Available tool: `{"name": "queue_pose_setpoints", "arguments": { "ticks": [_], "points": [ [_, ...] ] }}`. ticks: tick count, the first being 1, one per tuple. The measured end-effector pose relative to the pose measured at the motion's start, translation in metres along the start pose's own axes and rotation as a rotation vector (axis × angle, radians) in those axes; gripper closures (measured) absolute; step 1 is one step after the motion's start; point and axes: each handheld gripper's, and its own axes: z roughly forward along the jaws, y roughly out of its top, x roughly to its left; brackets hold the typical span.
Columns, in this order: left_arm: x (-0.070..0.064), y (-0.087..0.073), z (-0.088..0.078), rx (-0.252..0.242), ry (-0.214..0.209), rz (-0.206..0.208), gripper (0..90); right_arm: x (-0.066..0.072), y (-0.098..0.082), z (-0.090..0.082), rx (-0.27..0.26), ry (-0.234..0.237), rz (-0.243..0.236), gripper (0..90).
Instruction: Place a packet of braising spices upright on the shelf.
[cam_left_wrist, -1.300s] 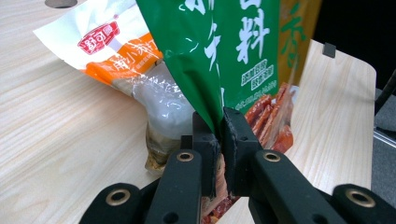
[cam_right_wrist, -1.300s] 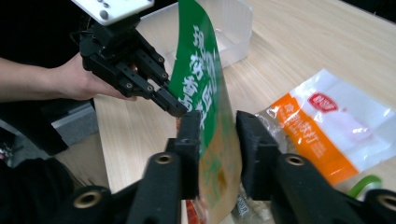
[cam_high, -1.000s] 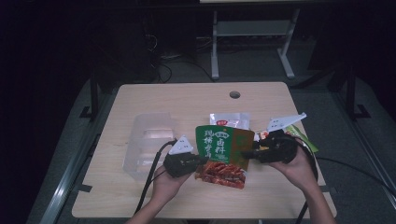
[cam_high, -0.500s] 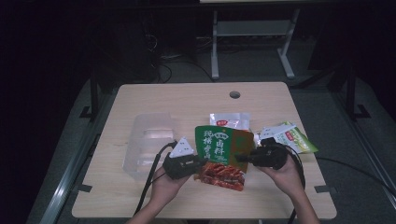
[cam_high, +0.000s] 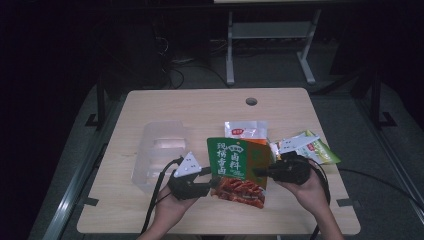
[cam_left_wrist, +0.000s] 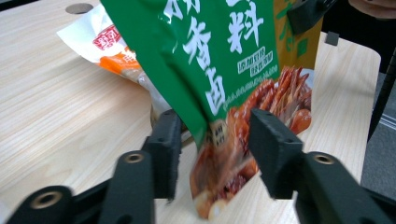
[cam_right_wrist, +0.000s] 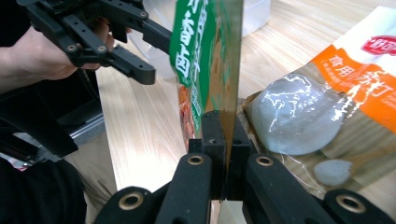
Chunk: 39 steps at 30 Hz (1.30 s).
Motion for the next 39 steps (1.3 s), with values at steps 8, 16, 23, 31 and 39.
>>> {"name": "queue_pose_setpoints", "arguments": {
  "ticks": [8,16,23,31,39],
  "points": [
    [-0.005,-0.008,-0.012,-0.007,-0.009,0.017,46.7,0.01,0.0,-0.016,-0.024,-0.02,-0.02,90.0],
    [-0.003,-0.014,-0.021,-0.016,-0.016,0.018,39.4,0.019,0.017,-0.022,-0.027,-0.045,-0.048,90.0],
    [-0.002,-0.026,-0.028,-0.008,-0.024,0.017,36.0,0.025,0.043,-0.021,-0.043,-0.042,-0.067,90.0],
    [-0.007,-0.03,-0.027,-0.005,-0.035,0.024,35.2,0.027,0.061,-0.014,-0.044,-0.059,-0.076,90.0],
    [-0.006,-0.032,-0.026,-0.002,-0.037,0.03,34.5,0.025,0.068,-0.01,-0.05,-0.05,-0.071,90.0]
  ]
}}
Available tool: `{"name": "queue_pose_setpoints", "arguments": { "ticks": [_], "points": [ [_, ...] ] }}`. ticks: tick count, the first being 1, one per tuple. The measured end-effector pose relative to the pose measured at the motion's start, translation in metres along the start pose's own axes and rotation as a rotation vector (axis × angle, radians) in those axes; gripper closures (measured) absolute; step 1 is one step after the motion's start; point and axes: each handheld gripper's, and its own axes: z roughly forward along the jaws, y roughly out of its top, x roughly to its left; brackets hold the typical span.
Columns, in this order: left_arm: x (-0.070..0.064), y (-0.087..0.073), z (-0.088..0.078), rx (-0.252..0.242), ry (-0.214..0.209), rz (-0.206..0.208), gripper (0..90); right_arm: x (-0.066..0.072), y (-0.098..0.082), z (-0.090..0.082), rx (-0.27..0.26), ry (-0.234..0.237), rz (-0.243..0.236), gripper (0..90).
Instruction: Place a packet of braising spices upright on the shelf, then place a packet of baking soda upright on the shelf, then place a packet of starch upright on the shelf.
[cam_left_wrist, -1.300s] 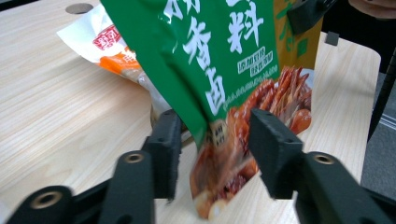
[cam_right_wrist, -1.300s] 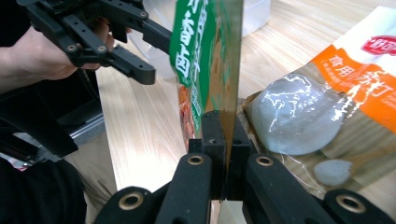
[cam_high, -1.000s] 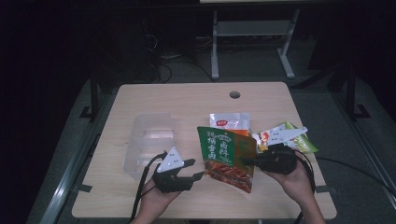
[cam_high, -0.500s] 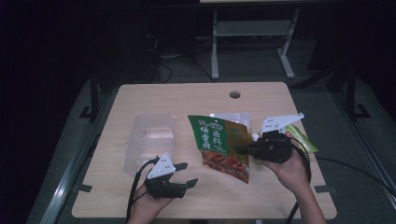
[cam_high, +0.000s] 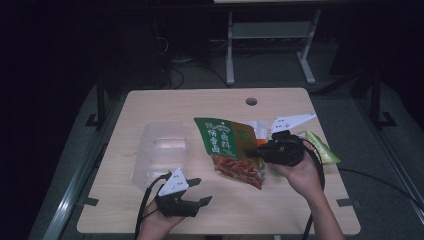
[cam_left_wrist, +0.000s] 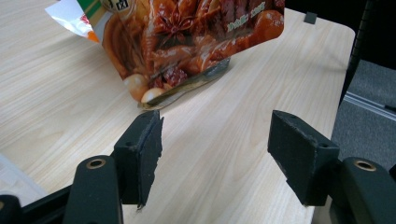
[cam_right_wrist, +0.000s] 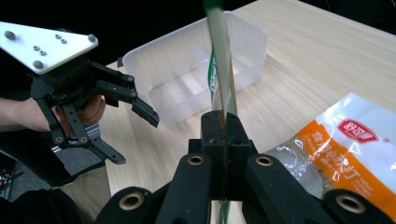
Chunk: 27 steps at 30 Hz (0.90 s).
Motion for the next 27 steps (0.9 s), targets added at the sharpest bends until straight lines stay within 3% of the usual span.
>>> {"name": "queue_pose_setpoints", "arguments": {
  "ticks": [13,27],
  "points": [
    [-0.006,-0.001,-0.001,-0.005,-0.013,0.023,34.2,0.005,0.02,0.001,-0.01,0.007,-0.026,90.0],
    [-0.011,-0.004,0.006,0.005,-0.062,0.011,33.8,0.006,0.07,0.02,-0.06,0.02,-0.068,90.0]
  ]
}}
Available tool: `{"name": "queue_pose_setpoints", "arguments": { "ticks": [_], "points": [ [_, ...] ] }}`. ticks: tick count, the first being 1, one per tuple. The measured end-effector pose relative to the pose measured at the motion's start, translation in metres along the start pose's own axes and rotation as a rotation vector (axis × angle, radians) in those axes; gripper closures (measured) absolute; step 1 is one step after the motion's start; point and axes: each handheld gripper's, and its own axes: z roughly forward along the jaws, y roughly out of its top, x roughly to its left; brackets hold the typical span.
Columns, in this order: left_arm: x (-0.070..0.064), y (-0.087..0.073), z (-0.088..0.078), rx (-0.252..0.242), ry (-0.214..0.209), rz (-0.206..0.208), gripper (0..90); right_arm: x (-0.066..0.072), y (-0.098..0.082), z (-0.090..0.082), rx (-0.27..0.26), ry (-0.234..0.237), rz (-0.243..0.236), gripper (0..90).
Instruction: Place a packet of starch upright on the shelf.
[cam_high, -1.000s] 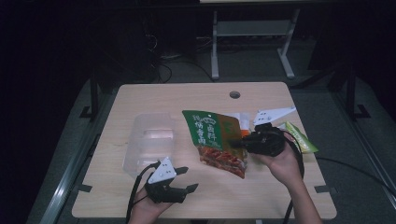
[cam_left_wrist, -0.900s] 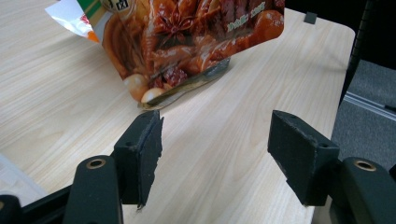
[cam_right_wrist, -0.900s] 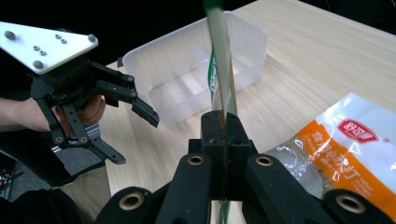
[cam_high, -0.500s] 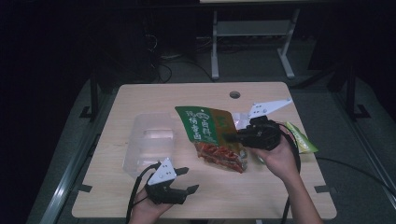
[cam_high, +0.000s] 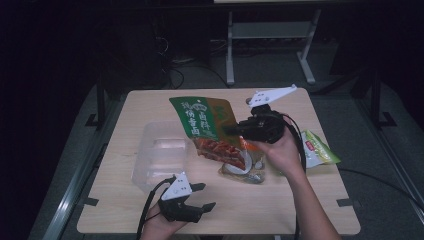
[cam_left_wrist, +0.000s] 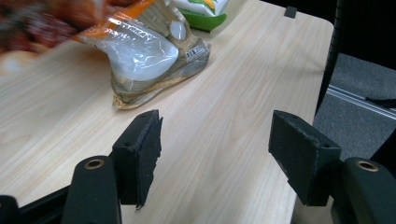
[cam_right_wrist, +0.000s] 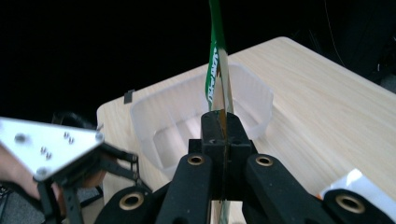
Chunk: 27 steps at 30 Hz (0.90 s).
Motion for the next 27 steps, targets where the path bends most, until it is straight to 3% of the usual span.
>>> {"name": "queue_pose_setpoints", "arguments": {
  "ticks": [9,17,25,27],
  "points": [
    [0.0,0.0,-0.001,0.014,-0.007,0.013,33.8,-0.008,0.02,0.022,-0.018,0.015,0.011,90.0],
    [0.001,0.0,-0.002,0.004,-0.009,0.011,33.8,-0.014,0.044,0.053,0.0,0.025,0.008,90.0],
    [-0.001,0.001,-0.002,-0.004,-0.017,-0.009,33.7,-0.02,0.058,0.082,-0.019,0.059,0.008,90.0],
    [0.001,0.003,-0.003,0.002,-0.017,0.007,33.6,-0.021,0.061,0.09,-0.015,0.065,0.006,90.0]
  ]
}}
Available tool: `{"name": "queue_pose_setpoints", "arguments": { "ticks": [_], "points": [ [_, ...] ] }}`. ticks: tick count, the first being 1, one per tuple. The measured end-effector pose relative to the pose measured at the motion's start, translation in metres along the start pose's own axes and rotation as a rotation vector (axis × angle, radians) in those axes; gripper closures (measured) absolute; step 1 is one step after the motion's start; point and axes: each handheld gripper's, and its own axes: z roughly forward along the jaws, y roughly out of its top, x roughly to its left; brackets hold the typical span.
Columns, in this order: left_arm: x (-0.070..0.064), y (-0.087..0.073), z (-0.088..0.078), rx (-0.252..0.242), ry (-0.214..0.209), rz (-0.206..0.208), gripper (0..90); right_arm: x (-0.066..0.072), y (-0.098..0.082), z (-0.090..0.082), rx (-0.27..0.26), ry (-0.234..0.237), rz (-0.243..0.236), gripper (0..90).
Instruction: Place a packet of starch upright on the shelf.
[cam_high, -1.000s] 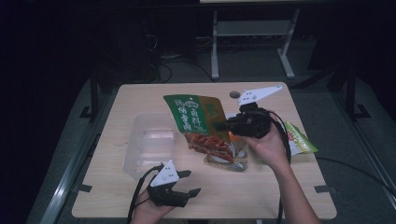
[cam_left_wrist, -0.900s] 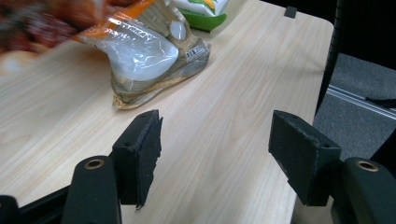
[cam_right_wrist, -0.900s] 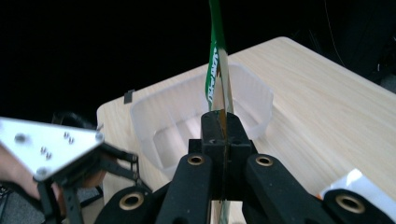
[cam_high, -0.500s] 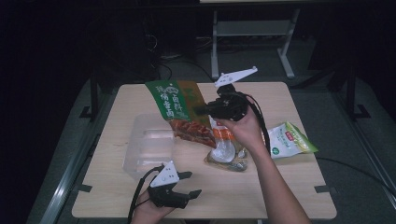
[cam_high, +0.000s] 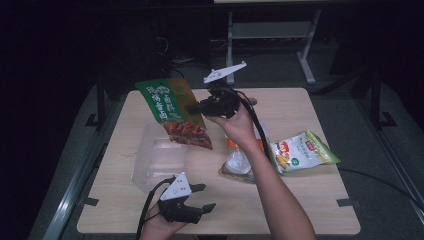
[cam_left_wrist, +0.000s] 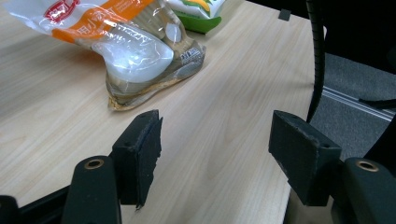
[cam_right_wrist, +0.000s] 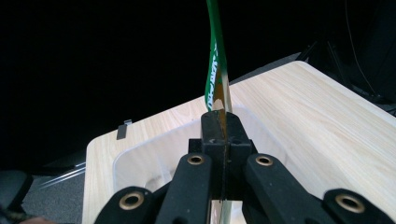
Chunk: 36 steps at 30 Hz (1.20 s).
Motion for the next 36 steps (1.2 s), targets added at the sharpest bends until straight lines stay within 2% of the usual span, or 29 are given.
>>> {"name": "queue_pose_setpoints", "arguments": {
  "ticks": [3,5,7,8,11,16,17,18,23,29,31,36],
  "points": [
    [0.001,0.0,-0.001,0.006,0.0,-0.005,33.5,-0.002,0.005,0.012,0.001,0.008,-0.002,90.0],
    [0.002,-0.001,-0.004,0.029,0.006,0.016,33.5,-0.004,0.008,0.02,0.003,0.01,-0.002,90.0],
    [0.002,-0.001,-0.005,0.031,0.004,0.014,33.5,-0.004,0.01,0.024,0.0,0.008,-0.003,90.0],
    [0.003,-0.002,-0.005,0.029,0.007,0.021,33.0,-0.004,0.012,0.034,-0.008,0.01,-0.008,90.0],
    [0.001,-0.004,-0.004,0.022,0.009,0.015,32.4,-0.005,0.015,0.049,-0.011,0.016,-0.008,90.0],
    [0.0,-0.006,-0.005,0.014,0.005,0.013,32.5,-0.013,0.013,0.071,-0.021,0.033,0.01,90.0],
    [0.0,-0.006,-0.005,0.014,0.005,0.013,32.5,-0.013,0.013,0.071,-0.021,0.033,0.01,90.0],
    [0.001,-0.006,-0.005,0.009,0.004,0.005,32.5,-0.015,0.012,0.08,-0.015,0.034,0.022,90.0],
    [0.002,-0.007,-0.006,0.002,0.011,0.008,32.5,-0.021,0.007,0.097,0.006,0.028,0.03,90.0],
    [0.005,-0.008,-0.007,0.013,0.016,0.029,32.6,-0.027,-0.003,0.112,0.024,0.025,0.06,90.0],
    [0.006,-0.008,-0.007,0.006,0.017,0.015,32.7,-0.028,-0.006,0.113,0.017,0.019,0.067,90.0],
    [0.005,-0.008,-0.006,0.008,0.01,0.023,32.7,-0.032,-0.011,0.111,0.0,-0.009,0.082,90.0]
  ]
}}
